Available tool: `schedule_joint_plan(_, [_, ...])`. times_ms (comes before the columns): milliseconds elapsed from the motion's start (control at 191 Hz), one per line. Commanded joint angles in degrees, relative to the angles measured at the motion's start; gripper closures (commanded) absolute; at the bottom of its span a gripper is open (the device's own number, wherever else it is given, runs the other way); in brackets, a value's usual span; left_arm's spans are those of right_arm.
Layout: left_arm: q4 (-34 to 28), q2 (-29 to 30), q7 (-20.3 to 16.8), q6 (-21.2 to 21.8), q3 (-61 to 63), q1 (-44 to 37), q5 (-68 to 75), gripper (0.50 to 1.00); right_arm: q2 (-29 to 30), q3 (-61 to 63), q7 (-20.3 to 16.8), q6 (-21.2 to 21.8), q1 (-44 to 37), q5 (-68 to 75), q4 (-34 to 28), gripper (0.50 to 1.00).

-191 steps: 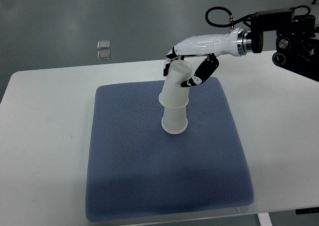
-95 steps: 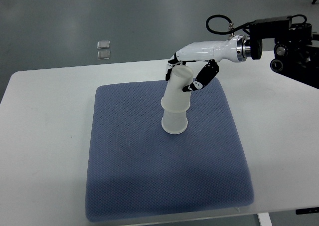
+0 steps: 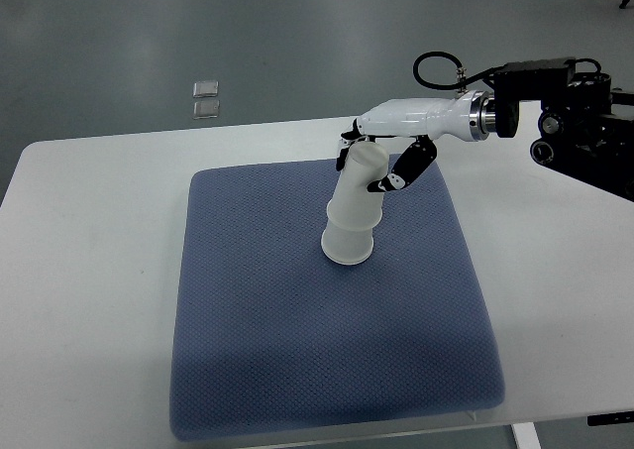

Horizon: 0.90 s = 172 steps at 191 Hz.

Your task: Stack paper cups

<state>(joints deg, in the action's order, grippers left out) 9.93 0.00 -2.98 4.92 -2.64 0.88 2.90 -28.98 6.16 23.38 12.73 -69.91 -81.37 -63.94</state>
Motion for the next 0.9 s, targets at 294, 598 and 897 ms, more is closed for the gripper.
schedule_joint_plan(294, [0.0, 0.0, 0.0, 0.0, 0.0, 0.0, 0.0, 0.5, 1.47, 0.08, -0.44, -2.1, 2.67, -0.02, 0.57, 0.806])
schedule_joint_plan(598, [0.0, 0.0, 0.0, 0.0, 0.0, 0.0, 0.0, 0.5, 1.38, 0.16, -0.61, -2.19, 2.93, 1.03, 0.57, 0.587])
schedule_joint_plan(897, [0.0, 0.0, 0.0, 0.0, 0.0, 0.0, 0.0, 0.5, 1.03, 0.25, -0.7, -1.48, 1.44, 1.3, -0.05, 0.587])
